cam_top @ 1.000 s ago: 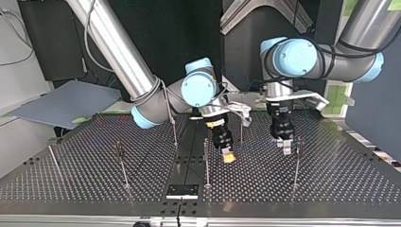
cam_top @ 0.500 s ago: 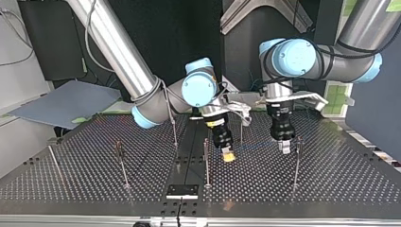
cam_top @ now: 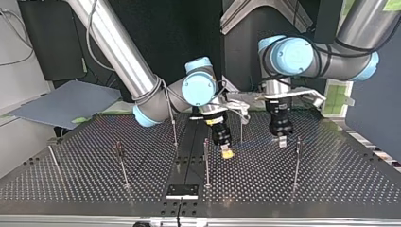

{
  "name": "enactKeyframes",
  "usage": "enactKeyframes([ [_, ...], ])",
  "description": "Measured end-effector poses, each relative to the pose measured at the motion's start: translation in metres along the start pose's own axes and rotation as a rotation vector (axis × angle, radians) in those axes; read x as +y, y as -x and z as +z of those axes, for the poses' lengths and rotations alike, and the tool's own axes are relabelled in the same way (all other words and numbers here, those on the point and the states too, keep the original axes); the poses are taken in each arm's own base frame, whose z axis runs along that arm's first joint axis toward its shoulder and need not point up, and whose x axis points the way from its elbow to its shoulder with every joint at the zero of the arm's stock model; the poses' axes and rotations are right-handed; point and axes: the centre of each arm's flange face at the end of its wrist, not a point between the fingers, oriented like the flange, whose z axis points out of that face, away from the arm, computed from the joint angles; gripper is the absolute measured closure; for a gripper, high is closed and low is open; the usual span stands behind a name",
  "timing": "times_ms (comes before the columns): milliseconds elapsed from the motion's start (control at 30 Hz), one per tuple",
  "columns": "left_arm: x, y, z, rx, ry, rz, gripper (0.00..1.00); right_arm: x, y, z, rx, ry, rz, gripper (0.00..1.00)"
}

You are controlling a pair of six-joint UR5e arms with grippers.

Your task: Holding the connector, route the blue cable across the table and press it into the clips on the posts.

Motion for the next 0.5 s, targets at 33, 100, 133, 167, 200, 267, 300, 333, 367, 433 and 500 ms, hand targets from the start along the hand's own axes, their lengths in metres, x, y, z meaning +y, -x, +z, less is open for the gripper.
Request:
enactKeyframes([
  [33,0.000,-0.002,-0.001,0.005,-0.001,0.002,0.98,0.000,0.001,0.000,-0.003,0.000,-0.001,1.00],
  [100,0.000,-0.005,-0.004,0.012,-0.002,0.007,0.98,0.001,0.005,-0.001,-0.011,0.001,-0.002,1.00],
  [133,0.000,-0.006,-0.005,0.014,-0.003,0.009,0.98,0.001,0.007,-0.002,-0.014,0.001,-0.002,1.00],
  [167,0.000,-0.009,-0.007,0.016,-0.004,0.011,0.98,0.001,0.010,-0.002,-0.019,0.001,-0.003,1.00],
  [200,0.000,-0.011,-0.008,0.017,-0.005,0.012,0.98,0.001,0.013,-0.003,-0.027,0.002,-0.005,1.00],
  [267,0.001,-0.016,-0.012,0.018,-0.005,0.011,0.98,0.002,0.020,-0.005,-0.039,0.003,-0.007,1.00],
  [300,0.002,-0.020,-0.013,0.019,-0.005,0.011,0.98,0.002,0.024,-0.006,-0.048,0.003,-0.008,1.00],
  [333,0.002,-0.023,-0.015,0.020,-0.005,0.009,0.98,0.003,0.027,-0.007,-0.055,0.003,-0.008,1.00],
  [367,0.003,-0.028,-0.017,0.023,-0.006,0.008,0.98,0.003,0.030,-0.008,-0.061,0.004,-0.009,1.00],
  [433,0.003,-0.039,-0.021,0.034,-0.007,0.008,0.98,0.004,0.038,-0.010,-0.077,0.005,-0.012,1.00],
  [500,0.004,-0.054,-0.026,0.060,-0.009,0.014,0.98,0.005,0.047,-0.014,-0.098,0.007,-0.016,1.00],
])
